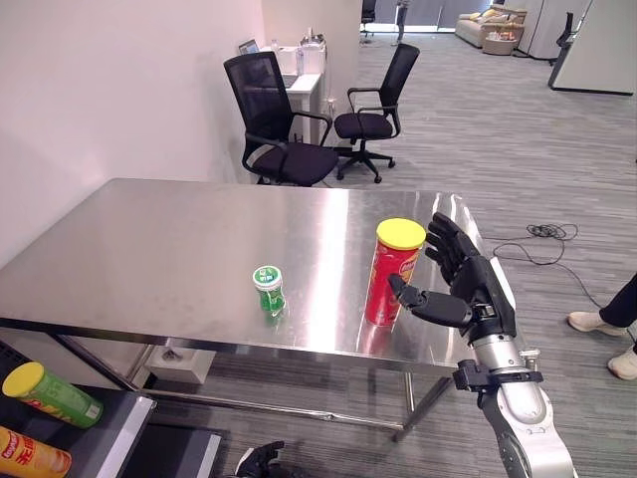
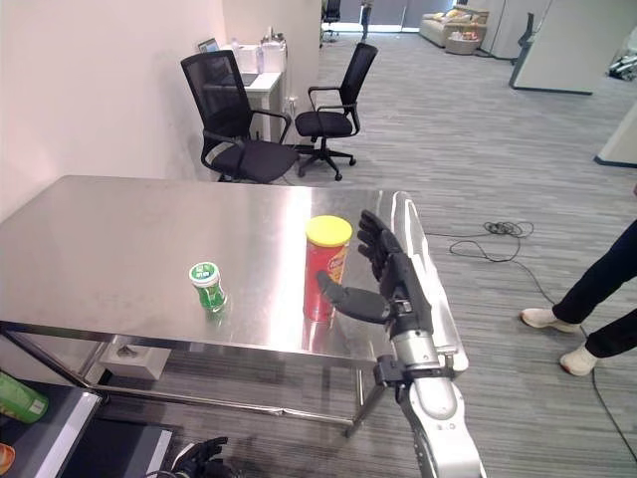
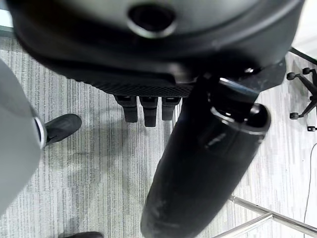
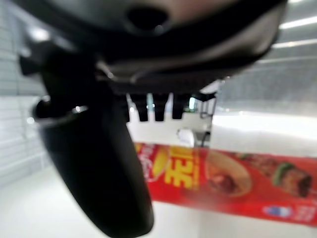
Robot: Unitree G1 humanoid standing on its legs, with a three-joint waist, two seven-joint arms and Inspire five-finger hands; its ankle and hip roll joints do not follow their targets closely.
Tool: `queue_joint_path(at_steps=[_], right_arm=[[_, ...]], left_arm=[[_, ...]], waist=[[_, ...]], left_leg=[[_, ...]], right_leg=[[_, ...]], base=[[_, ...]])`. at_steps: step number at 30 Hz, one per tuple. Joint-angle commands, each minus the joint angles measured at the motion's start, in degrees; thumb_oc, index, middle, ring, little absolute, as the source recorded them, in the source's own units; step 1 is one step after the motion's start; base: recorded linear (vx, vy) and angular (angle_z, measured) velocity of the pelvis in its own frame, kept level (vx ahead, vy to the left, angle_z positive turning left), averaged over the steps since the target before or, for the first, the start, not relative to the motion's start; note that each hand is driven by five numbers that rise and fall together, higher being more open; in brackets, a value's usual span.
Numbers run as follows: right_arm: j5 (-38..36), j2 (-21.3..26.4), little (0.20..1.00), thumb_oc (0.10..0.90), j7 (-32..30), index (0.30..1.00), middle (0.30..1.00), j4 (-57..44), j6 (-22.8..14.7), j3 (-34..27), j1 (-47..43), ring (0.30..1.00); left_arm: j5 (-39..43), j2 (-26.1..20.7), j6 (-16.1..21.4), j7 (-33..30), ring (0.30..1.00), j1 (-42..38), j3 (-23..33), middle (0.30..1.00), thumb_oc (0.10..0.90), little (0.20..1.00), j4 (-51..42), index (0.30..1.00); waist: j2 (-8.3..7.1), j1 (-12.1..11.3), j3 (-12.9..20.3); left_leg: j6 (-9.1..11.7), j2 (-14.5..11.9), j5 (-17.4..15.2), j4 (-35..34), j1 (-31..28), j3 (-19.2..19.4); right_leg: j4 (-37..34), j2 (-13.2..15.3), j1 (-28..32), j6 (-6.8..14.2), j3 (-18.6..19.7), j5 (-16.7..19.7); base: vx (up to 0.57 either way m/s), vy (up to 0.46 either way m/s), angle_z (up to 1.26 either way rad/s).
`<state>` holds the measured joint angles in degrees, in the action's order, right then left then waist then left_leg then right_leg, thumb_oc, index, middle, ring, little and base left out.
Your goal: Put the goods on the table back onto the shelves and tidy them up.
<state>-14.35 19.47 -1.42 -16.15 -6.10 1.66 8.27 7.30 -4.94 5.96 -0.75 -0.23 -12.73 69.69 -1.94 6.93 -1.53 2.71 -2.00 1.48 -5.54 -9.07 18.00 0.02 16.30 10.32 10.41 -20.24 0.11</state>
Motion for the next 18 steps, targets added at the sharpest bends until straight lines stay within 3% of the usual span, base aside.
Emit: queue_joint_path(at_steps=[1, 18], right_arm=[[-1.33, 0.7, 0.9, 0.8, -0.33, 0.9, 0.9, -2.7, -5.16, -2.58, -8.66, 0.9], [0.78, 2.85, 0.9, 0.8, -2.29, 0.9, 0.9, 6.23, -4.8, -0.33, -14.99, 0.9]], left_arm=[[1.36, 0.36, 1.25, 0.36, 0.9, -2.38, 1.7, 0.9, 0.8, 0.9, 2.94, 0.9], [1.98, 0.29, 0.98, 0.39, 0.9, -1.62, 1.8, 0.9, 0.8, 0.9, 2.63, 0.9]], waist=[[-0.51, -1.58, -0.67], [-0.52, -3.49, 0.28]], left_leg=[[0.65, -1.8, -4.55, 0.54, -3.53, -1.83], [0.89, -1.75, -4.7, 0.54, -3.35, -2.34]], right_leg=[[2.63, 3.47, 0.03, -1.18, 1.75, 7.98], [1.91, 3.6, 0.9, -1.26, 0.79, 7.87]], base=[[0.0, 0.0, 0.0], [0.0, 0.0, 0.0]])
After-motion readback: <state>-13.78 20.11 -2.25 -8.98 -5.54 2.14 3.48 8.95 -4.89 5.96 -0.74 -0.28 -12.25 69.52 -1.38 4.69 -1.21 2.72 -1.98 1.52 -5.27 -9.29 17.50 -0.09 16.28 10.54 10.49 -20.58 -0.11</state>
